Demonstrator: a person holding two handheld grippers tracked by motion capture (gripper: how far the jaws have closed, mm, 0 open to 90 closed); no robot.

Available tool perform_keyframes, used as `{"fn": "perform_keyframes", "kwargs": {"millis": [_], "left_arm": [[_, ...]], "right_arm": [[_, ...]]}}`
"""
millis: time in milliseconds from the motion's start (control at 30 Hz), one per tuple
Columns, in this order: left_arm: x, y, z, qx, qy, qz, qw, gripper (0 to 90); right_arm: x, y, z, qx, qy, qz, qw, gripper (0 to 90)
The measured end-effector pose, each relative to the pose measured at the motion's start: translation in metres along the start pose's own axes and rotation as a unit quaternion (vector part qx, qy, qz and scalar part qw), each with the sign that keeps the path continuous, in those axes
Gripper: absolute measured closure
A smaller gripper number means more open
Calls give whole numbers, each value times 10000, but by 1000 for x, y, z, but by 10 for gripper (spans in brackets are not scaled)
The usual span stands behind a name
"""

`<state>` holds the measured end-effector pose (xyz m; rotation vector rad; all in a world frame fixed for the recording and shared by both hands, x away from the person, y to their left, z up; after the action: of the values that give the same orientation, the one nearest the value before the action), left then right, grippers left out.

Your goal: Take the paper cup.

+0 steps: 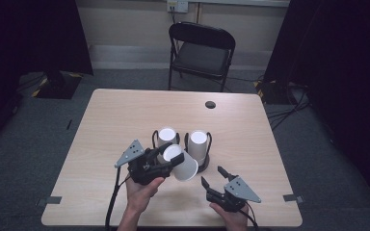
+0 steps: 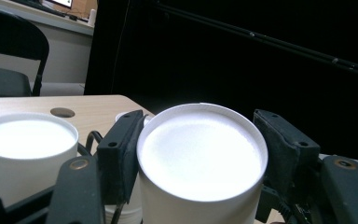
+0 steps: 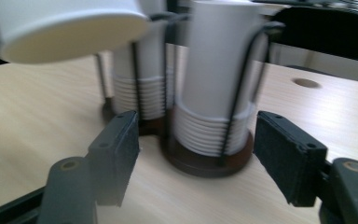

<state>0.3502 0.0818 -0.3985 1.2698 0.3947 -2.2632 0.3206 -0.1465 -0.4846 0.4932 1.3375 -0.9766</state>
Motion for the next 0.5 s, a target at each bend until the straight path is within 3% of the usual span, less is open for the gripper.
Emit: {"fn": "perform_keyframes", "kwargs": {"millis": [67,100,233,500], "left_arm": [[5,0,-2,14,-174,-21,9998,356],[11,0,-5,30,-232,-63,9997,356],[16,0,-6,105,-367,-104,9992,357],[19,-6,-4,283,-603,-118,9977,356]], "right_arm": [[-4,2,-7,-157,-83,56,9998,294],[-5,5,-13,-346,-205,44,9992,287],[-6,7,-20,-497,-330,32,9982,286],[-14,7,-26,-487,-472,366,9970,297]]}}
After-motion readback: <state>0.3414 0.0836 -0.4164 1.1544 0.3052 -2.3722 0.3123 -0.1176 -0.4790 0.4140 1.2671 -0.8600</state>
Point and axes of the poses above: each handheld gripper's, and its own axes: y roughly forward along the jaws, x roughly out of its underside, z roughly to its right, the point moved 4 cm from there along y, roughly forward along the jaws, and after that the axes turned 10 degrees about -y, right-handed, at the moved point
